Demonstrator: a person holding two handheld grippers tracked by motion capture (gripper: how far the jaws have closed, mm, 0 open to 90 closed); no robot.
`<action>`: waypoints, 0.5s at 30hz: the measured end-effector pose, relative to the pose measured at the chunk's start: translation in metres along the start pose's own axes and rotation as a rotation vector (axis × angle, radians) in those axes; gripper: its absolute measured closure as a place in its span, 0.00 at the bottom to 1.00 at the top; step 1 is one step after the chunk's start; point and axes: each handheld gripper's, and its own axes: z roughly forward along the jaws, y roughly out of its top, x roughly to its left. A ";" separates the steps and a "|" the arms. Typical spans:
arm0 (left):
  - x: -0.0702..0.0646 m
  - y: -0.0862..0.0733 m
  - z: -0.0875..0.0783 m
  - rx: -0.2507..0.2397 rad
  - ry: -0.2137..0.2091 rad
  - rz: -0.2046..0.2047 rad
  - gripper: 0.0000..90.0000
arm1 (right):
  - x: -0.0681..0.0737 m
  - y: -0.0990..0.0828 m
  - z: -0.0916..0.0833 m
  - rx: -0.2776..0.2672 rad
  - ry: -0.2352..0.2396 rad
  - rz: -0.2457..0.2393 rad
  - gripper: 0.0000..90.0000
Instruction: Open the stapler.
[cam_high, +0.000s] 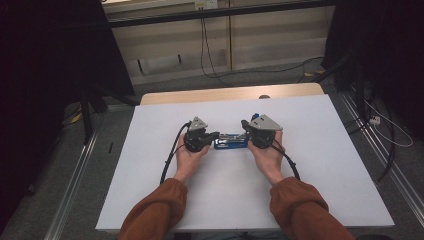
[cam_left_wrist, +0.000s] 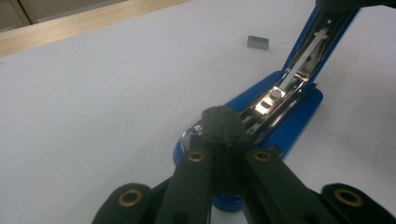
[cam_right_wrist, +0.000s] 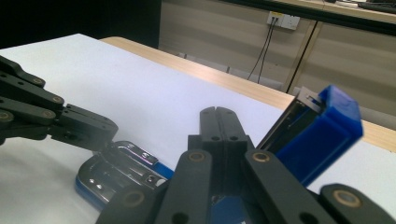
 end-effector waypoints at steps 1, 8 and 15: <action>0.000 0.000 0.000 0.000 0.000 0.000 1.00 | -0.001 0.000 0.000 0.000 0.003 0.004 1.00; 0.000 0.000 0.000 0.000 0.002 0.000 1.00 | -0.004 0.000 -0.003 0.011 -0.012 0.009 1.00; 0.000 0.000 0.000 0.001 0.001 0.000 1.00 | -0.010 -0.002 -0.006 0.012 -0.012 0.019 1.00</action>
